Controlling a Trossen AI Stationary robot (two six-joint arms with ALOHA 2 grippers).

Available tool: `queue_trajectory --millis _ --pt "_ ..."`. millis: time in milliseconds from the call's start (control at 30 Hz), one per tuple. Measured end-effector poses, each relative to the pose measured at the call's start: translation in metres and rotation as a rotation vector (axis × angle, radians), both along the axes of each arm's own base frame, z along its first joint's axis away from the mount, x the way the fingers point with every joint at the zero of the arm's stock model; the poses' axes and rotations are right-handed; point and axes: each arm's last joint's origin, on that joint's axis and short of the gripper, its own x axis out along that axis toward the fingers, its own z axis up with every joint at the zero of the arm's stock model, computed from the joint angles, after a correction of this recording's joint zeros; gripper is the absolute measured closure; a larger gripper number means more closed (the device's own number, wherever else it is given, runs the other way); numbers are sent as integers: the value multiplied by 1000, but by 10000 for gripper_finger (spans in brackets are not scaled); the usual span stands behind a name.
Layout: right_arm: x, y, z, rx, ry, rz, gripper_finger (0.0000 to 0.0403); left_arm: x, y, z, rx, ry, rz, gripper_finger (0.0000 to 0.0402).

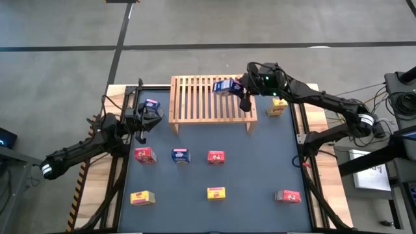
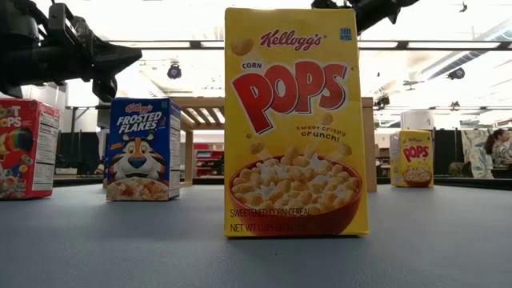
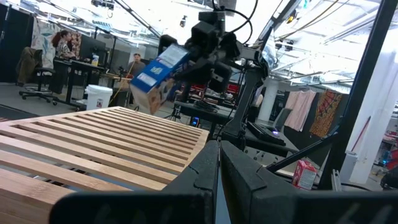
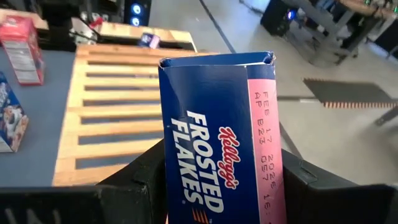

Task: Stack cereal on shelf
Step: Put the bottom right blue cereal box on the shelf

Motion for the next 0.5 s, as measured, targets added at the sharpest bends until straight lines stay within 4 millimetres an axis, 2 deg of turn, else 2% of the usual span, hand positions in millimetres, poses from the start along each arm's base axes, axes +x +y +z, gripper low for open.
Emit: queue_trajectory --millis 267,500 --pt "-6 -6 17 -27 -3 -15 223 0 0 0 0 0 1 402" --pt "-18 -29 24 54 -5 48 223 0 0 0 0 0 0 402"
